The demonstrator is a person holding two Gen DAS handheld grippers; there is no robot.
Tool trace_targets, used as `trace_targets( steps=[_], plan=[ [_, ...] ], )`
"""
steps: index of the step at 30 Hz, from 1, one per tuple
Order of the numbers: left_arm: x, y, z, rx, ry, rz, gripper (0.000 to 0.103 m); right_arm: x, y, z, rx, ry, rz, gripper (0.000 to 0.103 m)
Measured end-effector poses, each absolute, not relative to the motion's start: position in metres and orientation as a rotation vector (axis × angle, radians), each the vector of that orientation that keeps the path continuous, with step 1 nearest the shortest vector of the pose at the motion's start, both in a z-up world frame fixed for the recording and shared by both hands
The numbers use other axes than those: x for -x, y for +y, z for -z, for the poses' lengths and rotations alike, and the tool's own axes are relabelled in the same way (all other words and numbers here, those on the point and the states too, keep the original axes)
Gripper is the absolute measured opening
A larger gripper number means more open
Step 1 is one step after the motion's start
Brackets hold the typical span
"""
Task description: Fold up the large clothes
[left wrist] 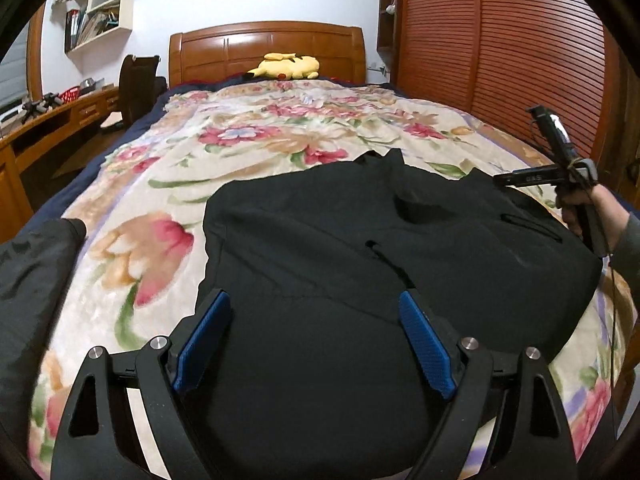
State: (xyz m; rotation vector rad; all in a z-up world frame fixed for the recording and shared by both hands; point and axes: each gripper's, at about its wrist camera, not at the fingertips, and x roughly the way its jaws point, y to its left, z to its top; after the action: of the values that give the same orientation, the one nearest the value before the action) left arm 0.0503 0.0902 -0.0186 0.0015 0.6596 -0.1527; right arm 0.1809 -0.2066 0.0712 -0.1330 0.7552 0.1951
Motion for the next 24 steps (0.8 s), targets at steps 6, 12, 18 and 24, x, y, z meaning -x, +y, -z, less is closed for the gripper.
trace_targets(
  steps=[6, 12, 18, 24],
  plan=[
    [-0.054, 0.084, 0.026, -0.036, 0.682, 0.154, 0.087, -0.211, -0.213, -0.052, 0.043, 0.844, -0.208, 0.071],
    [-0.053, 0.083, 0.027, -0.042, 0.682, 0.15, 0.087, -0.207, -0.199, -0.057, 0.164, 0.754, -0.246, 0.004],
    [-0.05, 0.082, 0.026, -0.046, 0.671, 0.142, 0.087, -0.202, -0.211, -0.084, 0.158, 0.599, -0.094, 0.002],
    [-0.053, 0.084, 0.028, -0.04, 0.685, 0.139, 0.087, -0.215, -0.209, -0.075, 0.197, 0.674, -0.031, 0.002]
  ],
)
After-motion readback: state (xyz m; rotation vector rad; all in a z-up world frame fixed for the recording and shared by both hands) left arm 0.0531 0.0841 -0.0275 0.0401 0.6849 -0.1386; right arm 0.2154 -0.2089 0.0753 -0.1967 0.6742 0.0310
